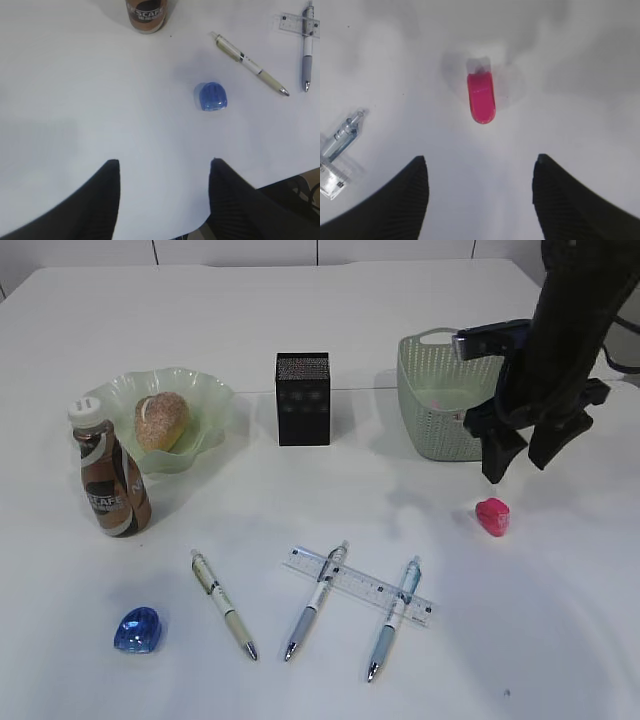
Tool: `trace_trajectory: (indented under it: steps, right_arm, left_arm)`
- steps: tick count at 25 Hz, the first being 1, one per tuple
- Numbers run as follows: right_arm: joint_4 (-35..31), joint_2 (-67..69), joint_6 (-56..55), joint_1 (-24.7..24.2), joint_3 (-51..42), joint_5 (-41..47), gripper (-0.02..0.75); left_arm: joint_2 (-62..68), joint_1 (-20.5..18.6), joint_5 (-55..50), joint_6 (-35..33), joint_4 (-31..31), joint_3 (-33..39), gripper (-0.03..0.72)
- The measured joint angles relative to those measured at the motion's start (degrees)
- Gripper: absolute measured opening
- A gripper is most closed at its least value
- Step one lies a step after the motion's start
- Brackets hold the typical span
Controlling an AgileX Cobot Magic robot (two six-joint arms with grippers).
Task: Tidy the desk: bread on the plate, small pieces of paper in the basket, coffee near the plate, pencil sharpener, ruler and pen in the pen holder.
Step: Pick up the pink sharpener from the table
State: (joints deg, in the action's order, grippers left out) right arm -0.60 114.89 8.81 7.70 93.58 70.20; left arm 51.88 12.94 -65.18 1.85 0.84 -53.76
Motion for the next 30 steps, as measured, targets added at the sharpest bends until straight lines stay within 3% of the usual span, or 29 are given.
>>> trace_trajectory:
  steps: [30]
  right_arm:
    - [-0.50, 6.45, 3.98, 0.25, 0.83, -5.17, 0.512]
  left_arm:
    - [0.00, 0.00, -1.25, 0.00, -0.84, 0.00, 0.396]
